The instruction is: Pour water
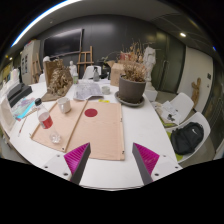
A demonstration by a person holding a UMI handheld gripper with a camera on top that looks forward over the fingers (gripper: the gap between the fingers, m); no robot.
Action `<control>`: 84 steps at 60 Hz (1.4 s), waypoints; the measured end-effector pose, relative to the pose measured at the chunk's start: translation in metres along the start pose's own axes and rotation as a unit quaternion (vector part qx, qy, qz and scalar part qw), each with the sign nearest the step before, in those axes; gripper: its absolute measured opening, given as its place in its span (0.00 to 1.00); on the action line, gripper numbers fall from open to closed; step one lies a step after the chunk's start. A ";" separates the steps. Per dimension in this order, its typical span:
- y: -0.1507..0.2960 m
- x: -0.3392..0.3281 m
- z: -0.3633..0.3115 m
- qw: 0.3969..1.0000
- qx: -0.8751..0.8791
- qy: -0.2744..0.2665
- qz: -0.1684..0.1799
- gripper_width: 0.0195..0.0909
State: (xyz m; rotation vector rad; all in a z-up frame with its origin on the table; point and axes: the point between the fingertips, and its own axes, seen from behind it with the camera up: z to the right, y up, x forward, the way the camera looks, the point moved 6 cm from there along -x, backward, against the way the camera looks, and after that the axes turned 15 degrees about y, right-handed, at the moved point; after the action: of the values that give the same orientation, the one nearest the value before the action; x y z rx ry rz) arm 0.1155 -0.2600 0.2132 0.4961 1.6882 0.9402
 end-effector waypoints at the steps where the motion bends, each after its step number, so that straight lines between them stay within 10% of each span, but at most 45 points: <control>1: -0.002 0.006 -0.006 1.000 -0.001 0.004 -0.001 0.93; 35: -0.018 0.102 -0.210 0.995 -0.021 0.090 0.023 0.93; 56: -0.004 0.228 -0.248 0.996 -0.021 0.017 0.081 0.92; 66: -0.002 0.260 -0.244 0.995 0.000 0.002 0.102 0.35; 84: 0.015 0.249 -0.237 0.995 -0.011 -0.020 0.098 0.06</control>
State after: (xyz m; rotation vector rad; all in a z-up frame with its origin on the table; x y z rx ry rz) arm -0.1894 -0.1504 0.0975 0.6714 1.6129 1.0817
